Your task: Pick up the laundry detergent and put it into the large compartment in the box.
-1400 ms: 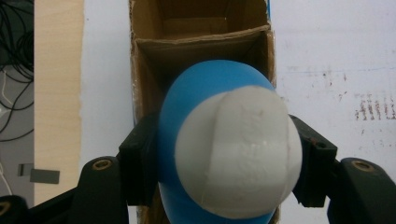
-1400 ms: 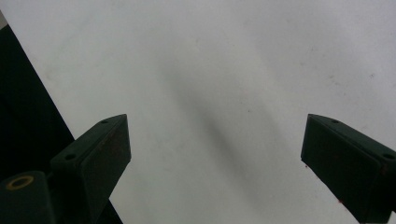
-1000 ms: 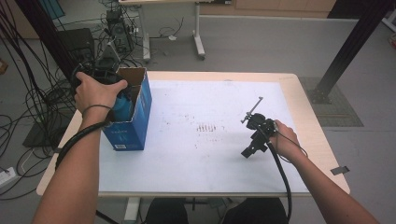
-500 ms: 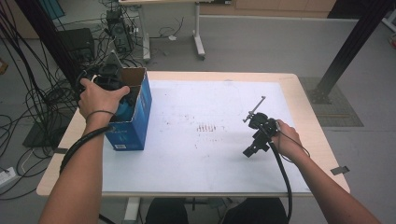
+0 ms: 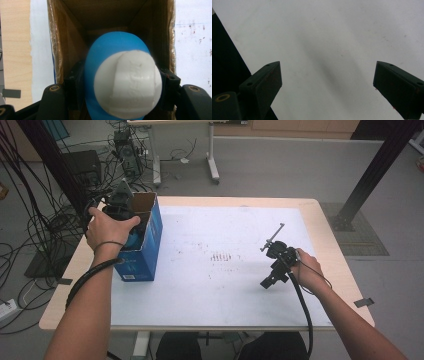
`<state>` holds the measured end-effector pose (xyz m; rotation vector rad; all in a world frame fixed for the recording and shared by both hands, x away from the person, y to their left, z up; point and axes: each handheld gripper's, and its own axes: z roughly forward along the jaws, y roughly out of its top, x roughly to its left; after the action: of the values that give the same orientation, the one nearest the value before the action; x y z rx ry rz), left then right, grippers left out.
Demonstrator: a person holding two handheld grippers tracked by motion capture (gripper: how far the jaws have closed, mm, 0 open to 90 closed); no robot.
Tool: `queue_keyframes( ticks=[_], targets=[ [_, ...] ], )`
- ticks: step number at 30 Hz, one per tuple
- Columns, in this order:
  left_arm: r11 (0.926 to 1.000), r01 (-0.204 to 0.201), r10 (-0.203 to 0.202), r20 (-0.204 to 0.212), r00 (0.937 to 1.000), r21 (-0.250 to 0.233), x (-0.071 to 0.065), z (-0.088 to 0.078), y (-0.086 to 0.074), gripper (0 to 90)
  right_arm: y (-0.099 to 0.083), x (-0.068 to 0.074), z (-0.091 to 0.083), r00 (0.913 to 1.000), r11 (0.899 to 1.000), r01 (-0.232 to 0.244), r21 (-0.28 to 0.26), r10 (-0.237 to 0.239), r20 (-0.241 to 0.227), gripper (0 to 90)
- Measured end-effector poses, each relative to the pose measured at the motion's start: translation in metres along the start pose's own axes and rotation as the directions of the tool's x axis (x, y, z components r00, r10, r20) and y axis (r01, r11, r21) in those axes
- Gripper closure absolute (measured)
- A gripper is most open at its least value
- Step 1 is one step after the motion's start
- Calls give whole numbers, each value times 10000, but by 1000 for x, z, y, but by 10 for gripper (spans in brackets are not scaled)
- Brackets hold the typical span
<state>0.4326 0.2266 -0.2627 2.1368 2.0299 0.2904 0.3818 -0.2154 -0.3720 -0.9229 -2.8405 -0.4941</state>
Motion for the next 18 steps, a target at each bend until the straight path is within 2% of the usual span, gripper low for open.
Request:
queue_keyframes(
  ticks=[18],
  targets=[
    [10000,-10,10,7,10000,-16,2,5,-2,378,0,1,0,10000,10000,-8,16,8,9,82]
  ],
)
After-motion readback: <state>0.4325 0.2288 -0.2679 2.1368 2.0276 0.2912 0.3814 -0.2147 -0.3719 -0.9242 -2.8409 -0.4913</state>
